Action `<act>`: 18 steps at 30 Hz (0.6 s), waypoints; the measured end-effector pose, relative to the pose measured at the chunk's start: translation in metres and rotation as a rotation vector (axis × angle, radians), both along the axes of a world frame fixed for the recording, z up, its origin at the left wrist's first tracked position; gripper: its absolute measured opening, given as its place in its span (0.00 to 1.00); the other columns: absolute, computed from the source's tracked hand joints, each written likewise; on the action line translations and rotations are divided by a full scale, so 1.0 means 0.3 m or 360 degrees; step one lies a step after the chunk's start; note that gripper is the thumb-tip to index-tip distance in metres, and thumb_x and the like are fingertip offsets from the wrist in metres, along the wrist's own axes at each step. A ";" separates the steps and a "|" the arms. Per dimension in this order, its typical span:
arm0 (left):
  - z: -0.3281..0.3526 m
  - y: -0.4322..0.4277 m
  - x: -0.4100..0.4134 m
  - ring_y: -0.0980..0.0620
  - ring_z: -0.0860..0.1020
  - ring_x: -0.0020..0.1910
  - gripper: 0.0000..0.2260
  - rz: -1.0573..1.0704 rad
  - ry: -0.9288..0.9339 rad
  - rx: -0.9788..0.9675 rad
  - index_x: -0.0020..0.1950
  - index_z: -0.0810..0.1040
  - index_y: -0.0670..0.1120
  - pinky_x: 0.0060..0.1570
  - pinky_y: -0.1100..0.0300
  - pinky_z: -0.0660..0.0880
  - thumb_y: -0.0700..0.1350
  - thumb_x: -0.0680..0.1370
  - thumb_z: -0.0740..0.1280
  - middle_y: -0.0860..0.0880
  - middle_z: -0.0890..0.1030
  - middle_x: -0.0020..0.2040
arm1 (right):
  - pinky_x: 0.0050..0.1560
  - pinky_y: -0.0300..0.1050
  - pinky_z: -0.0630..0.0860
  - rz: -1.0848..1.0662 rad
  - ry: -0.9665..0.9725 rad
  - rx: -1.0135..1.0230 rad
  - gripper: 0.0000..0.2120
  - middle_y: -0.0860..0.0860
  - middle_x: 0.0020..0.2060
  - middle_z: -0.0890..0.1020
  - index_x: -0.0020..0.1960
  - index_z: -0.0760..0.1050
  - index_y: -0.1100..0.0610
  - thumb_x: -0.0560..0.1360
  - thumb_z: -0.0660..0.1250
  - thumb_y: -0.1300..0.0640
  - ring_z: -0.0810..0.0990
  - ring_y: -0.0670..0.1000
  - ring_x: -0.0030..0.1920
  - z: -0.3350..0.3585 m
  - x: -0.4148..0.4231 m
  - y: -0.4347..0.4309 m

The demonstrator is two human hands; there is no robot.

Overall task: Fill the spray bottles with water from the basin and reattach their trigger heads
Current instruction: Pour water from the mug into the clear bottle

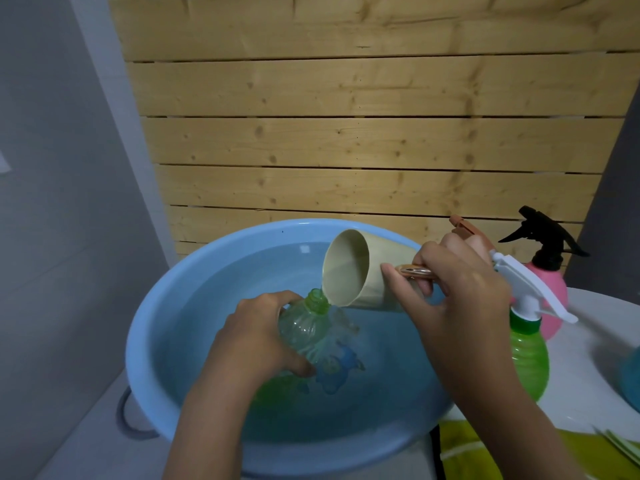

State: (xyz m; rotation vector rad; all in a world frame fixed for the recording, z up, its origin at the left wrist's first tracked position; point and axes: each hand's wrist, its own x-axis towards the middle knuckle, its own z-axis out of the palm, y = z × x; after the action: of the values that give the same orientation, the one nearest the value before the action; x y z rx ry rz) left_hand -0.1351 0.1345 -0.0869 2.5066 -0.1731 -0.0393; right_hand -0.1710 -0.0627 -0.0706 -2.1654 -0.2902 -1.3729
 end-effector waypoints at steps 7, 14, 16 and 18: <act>0.001 -0.004 0.000 0.51 0.77 0.51 0.31 0.0010 0.0002 -0.0019 0.48 0.75 0.65 0.51 0.53 0.77 0.52 0.47 0.79 0.56 0.77 0.50 | 0.39 0.36 0.57 0.0012 -0.0044 -0.0043 0.19 0.47 0.30 0.65 0.33 0.59 0.53 0.71 0.70 0.58 0.61 0.49 0.36 0.000 -0.003 0.006; 0.001 -0.003 -0.003 0.52 0.77 0.50 0.33 0.0006 0.0006 -0.0015 0.50 0.77 0.63 0.51 0.53 0.77 0.53 0.46 0.77 0.57 0.78 0.49 | 0.42 0.31 0.61 0.0022 -0.0065 -0.0060 0.18 0.45 0.31 0.63 0.33 0.61 0.53 0.71 0.71 0.59 0.58 0.46 0.38 -0.002 -0.001 0.013; 0.002 -0.004 -0.003 0.52 0.77 0.50 0.34 0.0003 0.0009 -0.0012 0.52 0.77 0.63 0.50 0.53 0.77 0.54 0.45 0.76 0.57 0.78 0.49 | 0.39 0.33 0.58 0.0014 -0.0061 -0.0063 0.18 0.46 0.31 0.63 0.33 0.61 0.53 0.71 0.71 0.59 0.58 0.46 0.38 0.001 -0.002 0.013; 0.003 -0.006 -0.003 0.52 0.77 0.51 0.35 0.0003 0.0014 -0.0019 0.52 0.77 0.63 0.50 0.53 0.77 0.54 0.45 0.76 0.57 0.78 0.50 | 0.39 0.34 0.56 0.0007 -0.0062 -0.0066 0.19 0.46 0.31 0.63 0.33 0.61 0.53 0.71 0.71 0.59 0.58 0.47 0.38 0.002 -0.002 0.014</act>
State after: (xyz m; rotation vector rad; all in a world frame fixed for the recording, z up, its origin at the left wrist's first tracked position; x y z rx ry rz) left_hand -0.1360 0.1327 -0.0860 2.4944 -0.1671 -0.0488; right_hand -0.1715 -0.0587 -0.0699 -2.1721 -0.3406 -1.4199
